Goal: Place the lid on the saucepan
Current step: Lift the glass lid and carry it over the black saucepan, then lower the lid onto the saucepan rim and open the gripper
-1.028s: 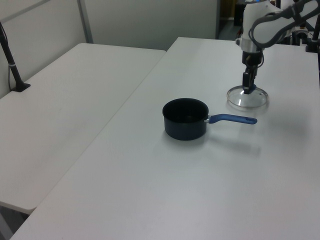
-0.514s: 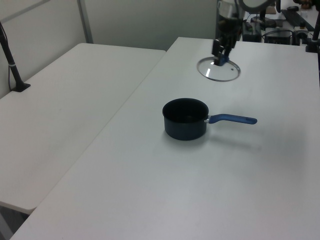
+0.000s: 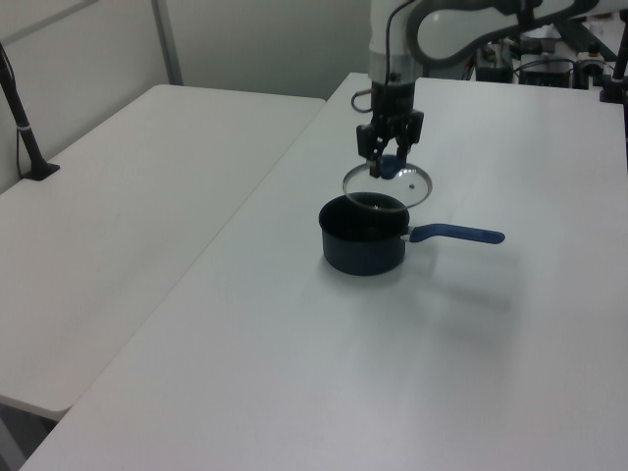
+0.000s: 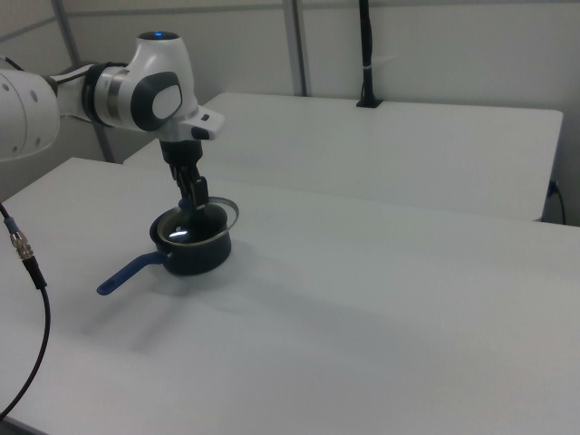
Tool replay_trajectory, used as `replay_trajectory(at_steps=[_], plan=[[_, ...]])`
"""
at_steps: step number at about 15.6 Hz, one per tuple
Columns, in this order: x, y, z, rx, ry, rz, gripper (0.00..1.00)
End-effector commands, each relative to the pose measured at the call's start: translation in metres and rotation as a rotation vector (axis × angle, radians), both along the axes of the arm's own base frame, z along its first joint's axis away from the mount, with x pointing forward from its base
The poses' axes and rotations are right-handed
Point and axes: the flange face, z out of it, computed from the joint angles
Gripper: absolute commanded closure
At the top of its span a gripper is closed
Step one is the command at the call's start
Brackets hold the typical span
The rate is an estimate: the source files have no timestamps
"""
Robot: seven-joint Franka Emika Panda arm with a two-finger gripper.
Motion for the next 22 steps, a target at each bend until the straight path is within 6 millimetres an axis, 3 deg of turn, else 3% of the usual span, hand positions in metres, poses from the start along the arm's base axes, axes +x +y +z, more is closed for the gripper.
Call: replay_trajectory(at_steps=[1, 6, 11, 18, 19, 20, 21, 22], plan=[[0.012, 0.018, 0.001, -0.014, 0.009, -0.074, 0.55], [0.015, 0.030, 0.000, -0.004, -0.015, -0.129, 0.55], [0.017, 0.053, -0.017, -0.002, -0.011, -0.136, 0.54], [0.022, 0.058, -0.021, 0.013, -0.043, -0.232, 0.53], [0.021, 0.065, -0.023, 0.011, -0.041, -0.222, 0.43], [0.019, 0.067, -0.024, 0.009, -0.037, -0.217, 0.11], [0.019, 0.066, -0.024, -0.002, -0.041, -0.209, 0.00], [0.019, 0.065, -0.025, -0.018, -0.045, -0.200, 0.00]])
